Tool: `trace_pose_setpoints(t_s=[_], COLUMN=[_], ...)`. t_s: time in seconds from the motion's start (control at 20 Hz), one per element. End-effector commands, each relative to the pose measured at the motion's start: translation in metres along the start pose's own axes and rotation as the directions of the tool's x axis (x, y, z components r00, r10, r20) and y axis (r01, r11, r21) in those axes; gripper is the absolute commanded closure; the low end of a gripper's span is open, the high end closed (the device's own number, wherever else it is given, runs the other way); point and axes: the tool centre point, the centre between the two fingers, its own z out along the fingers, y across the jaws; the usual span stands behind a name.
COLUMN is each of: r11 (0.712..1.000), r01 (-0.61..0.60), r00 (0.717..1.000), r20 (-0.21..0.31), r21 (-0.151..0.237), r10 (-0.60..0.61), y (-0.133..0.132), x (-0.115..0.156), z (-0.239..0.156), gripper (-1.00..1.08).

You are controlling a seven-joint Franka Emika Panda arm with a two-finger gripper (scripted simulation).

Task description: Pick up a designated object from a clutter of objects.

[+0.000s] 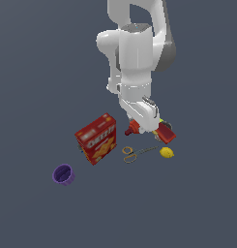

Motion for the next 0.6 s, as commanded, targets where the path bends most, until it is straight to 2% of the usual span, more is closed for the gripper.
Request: trace_pose_setpoints(t_s=[0.0, 0.55], r11=[1.000, 1.000], r01=[0.000, 0.001], r00=[1.000, 1.000], r20=[-0.003, -0.004], r21=[0.003, 0.002], r10=[0.000, -0.001], y=[0.002, 0.008], x=[0.001, 0.005], z=[-0.025, -0.099], gripper=[1.08, 1.08])
